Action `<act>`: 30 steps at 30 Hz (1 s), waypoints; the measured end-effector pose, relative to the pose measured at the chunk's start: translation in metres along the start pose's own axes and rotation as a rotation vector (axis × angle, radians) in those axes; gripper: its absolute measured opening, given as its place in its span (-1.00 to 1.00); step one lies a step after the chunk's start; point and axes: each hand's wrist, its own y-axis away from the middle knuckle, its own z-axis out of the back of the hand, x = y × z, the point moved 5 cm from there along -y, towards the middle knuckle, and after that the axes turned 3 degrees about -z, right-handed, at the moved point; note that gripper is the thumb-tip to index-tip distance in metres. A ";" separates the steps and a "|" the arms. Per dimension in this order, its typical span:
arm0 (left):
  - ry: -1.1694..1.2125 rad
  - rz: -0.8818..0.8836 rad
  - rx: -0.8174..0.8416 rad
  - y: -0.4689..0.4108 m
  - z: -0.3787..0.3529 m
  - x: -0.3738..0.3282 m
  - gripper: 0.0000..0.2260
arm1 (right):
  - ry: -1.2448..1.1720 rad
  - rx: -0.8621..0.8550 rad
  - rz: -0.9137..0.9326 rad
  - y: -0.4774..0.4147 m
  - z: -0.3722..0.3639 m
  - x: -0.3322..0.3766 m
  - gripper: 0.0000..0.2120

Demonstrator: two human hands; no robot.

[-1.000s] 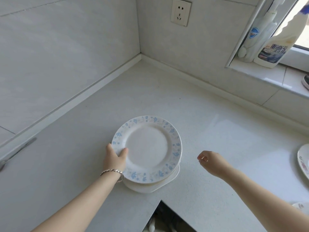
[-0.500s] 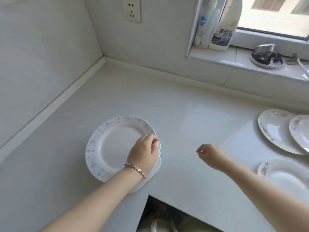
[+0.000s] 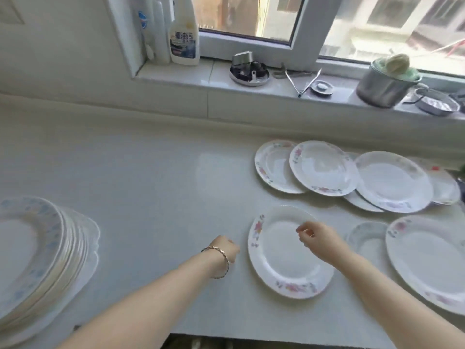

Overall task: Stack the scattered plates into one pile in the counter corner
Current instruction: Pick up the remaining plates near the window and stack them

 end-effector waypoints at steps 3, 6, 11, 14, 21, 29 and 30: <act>0.114 0.091 -0.036 -0.008 -0.045 -0.016 -0.61 | -0.007 -0.002 -0.046 -0.008 0.024 -0.052 -0.86; 0.108 0.141 -0.166 -0.008 -0.064 -0.026 -0.58 | 0.030 0.003 -0.067 -0.016 0.042 -0.088 -0.81; 0.181 0.040 -0.303 -0.012 -0.066 -0.024 -0.73 | 0.027 0.036 -0.055 -0.035 0.050 -0.112 -0.76; 0.263 0.004 -0.395 -0.005 -0.062 -0.021 -0.69 | 0.027 0.054 -0.052 -0.043 0.046 -0.112 -0.75; 0.538 -0.070 -0.591 0.038 0.012 -0.001 -0.72 | 0.057 0.082 0.010 -0.049 0.031 -0.079 -0.71; 0.828 -0.134 -0.861 0.101 0.141 0.026 -0.76 | 0.153 0.151 0.253 -0.038 -0.013 0.053 -0.75; 0.864 -0.138 -0.895 0.108 0.157 0.034 -0.76 | 0.158 0.152 0.287 -0.035 -0.021 0.074 -0.75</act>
